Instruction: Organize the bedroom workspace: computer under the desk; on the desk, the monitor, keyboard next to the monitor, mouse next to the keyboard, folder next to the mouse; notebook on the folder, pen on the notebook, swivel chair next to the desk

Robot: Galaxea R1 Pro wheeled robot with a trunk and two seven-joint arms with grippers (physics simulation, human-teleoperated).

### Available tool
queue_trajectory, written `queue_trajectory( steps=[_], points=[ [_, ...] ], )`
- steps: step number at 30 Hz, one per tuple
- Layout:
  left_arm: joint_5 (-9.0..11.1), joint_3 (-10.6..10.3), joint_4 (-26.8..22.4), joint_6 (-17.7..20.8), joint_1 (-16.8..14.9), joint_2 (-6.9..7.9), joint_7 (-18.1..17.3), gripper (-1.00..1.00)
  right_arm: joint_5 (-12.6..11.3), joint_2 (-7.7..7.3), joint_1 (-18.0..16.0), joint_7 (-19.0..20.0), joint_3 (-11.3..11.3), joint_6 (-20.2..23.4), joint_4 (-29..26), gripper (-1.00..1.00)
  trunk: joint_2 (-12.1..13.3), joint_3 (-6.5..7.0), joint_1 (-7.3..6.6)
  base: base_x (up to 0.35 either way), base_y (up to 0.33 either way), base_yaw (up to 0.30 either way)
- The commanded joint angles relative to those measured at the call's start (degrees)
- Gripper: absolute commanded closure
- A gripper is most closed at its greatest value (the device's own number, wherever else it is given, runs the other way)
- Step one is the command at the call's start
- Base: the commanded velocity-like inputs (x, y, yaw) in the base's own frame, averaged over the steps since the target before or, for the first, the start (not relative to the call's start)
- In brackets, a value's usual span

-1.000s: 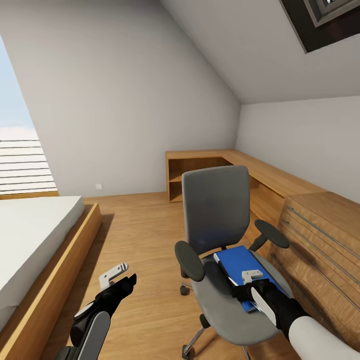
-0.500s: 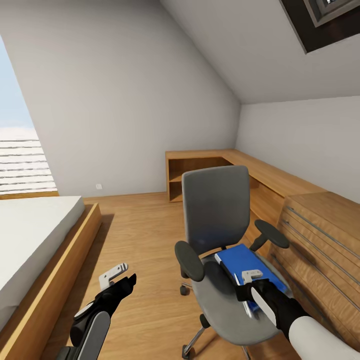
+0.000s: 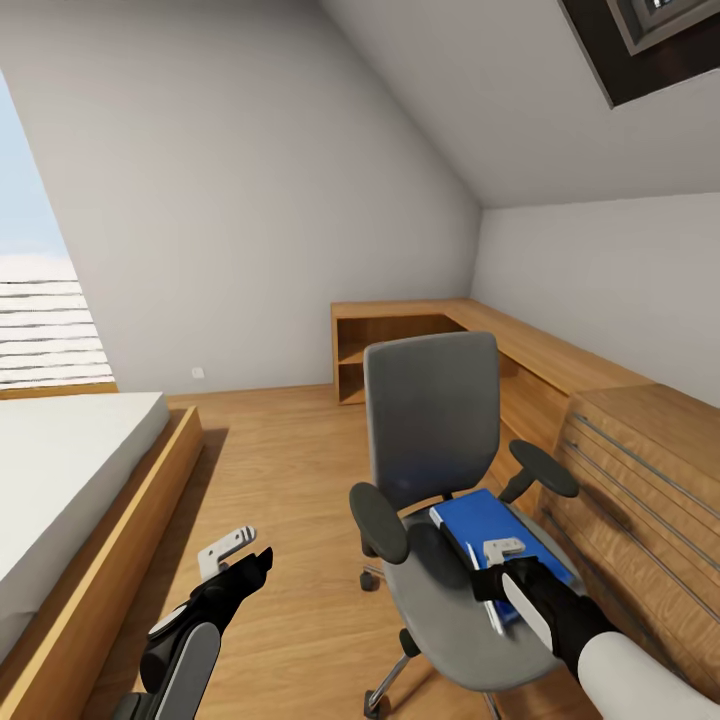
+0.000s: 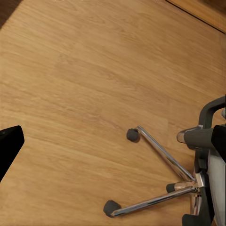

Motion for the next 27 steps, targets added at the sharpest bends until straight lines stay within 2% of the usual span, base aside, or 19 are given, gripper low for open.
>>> queue_trajectory(
  steps=[1,3,6,15,19,21,25,26,27],
  points=[
    [0.60,-0.05,-0.08,0.08,-0.04,0.00,0.57,-1.00,-0.45,-0.08,-0.04,-0.20,0.31,0.22,-0.32,1.00,0.38,0.12,-0.23,0.000,0.000,0.000],
    [0.55,-0.05,-0.08,0.08,-0.04,0.00,0.56,-1.00,-0.66,-0.23,-0.03,-0.18,0.30,0.47,-3.18,1.00,1.19,0.48,-0.67,0.000,0.000,0.000],
    [0.52,-0.05,-0.08,0.08,-0.04,0.06,0.56,-1.00,-0.79,-0.61,0.07,-0.16,0.24,3.39,-8.08,1.00,2.39,1.02,-1.33,0.000,0.000,0.000],
    [0.52,-0.05,-0.08,0.08,-0.04,0.09,0.56,-1.00,-1.28,-2.27,0.40,-0.23,-0.32,7.25,-16.18,1.00,6.00,2.64,-3.31,0.000,0.000,0.000],
    [0.51,-0.05,-0.08,0.08,-0.04,0.09,0.56,-1.00,-3.53,-3.08,0.44,-0.23,-2.21,9.88,-18.42,1.00,7.60,3.35,-4.18,0.000,0.000,0.000],
    [0.48,-0.03,-0.08,0.08,-0.04,0.09,0.58,-1.00,-4.79,-4.04,0.47,-0.23,-3.42,11.27,-19.89,1.00,8.41,3.71,-4.62,0.000,0.000,0.000],
    [0.44,0.02,-0.08,0.01,-0.04,0.14,0.60,-1.00,-8.87,-6.63,1.75,-0.25,-7.52,14.01,-24.65,1.00,10.01,4.43,-5.50,0.000,0.000,0.000],
    [0.47,-0.03,-0.03,0.00,-0.04,0.10,0.59,-1.00,-10.83,-8.04,4.64,-0.72,-9.68,15.26,-30.46,1.00,10.41,4.61,-5.72,-0.159,0.000,0.000],
    [0.49,-0.06,0.02,0.00,-0.04,0.08,0.58,-1.00,-11.26,-8.29,5.86,-1.91,-10.22,16.26,-33.53,1.00,10.81,4.79,-5.94,-0.223,0.000,0.000]
  ],
)
